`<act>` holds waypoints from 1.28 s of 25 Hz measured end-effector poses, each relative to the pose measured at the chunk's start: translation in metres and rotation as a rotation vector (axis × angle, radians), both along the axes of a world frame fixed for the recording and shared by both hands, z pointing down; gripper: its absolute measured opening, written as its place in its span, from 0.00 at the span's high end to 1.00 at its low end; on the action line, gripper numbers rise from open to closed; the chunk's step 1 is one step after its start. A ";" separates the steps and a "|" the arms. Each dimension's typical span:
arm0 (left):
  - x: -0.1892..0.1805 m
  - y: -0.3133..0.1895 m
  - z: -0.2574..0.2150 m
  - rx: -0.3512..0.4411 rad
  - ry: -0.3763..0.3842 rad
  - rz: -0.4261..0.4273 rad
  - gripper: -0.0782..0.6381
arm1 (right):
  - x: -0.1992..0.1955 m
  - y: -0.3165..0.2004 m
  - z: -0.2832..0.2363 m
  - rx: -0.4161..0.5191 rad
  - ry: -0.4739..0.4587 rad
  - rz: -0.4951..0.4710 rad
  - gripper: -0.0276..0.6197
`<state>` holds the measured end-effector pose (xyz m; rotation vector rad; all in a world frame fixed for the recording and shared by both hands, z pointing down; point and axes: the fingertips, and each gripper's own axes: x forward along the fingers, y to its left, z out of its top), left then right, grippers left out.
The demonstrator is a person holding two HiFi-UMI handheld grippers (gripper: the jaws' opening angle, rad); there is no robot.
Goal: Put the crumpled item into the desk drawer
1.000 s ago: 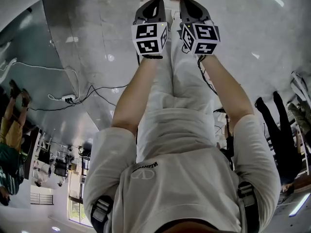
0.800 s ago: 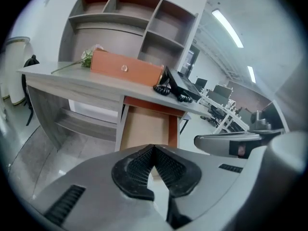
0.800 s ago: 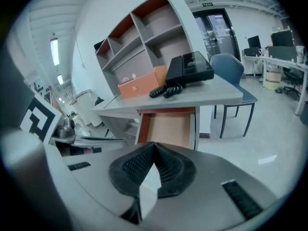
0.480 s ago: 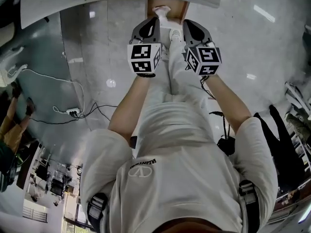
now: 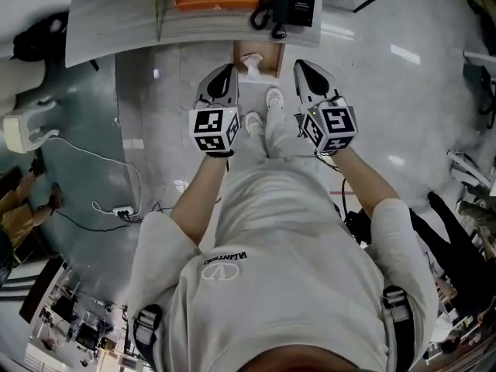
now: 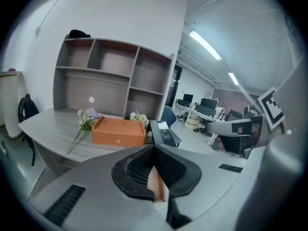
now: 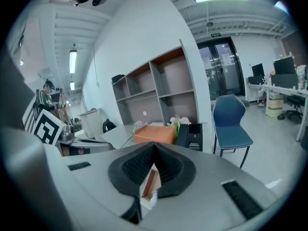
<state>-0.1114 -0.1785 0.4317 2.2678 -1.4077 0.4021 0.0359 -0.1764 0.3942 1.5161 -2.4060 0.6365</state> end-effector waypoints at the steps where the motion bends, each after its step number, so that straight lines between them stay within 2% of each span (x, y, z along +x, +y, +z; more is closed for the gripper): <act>1: -0.002 0.004 -0.005 0.017 0.003 -0.003 0.89 | 0.005 0.004 -0.005 0.017 -0.003 0.007 0.96; 10: -0.026 0.026 -0.084 0.223 -0.010 -0.028 0.89 | 0.041 0.036 -0.070 0.132 -0.042 0.065 0.96; 18: -0.027 0.037 -0.152 0.349 -0.010 -0.044 0.89 | 0.063 0.050 -0.137 0.246 -0.033 0.087 0.96; 25: -0.030 0.036 -0.172 0.397 0.013 -0.039 0.89 | 0.074 0.060 -0.154 0.258 -0.029 0.092 0.96; 32: -0.025 0.031 -0.171 0.394 0.008 -0.024 0.89 | 0.078 0.060 -0.150 0.257 -0.020 0.106 0.96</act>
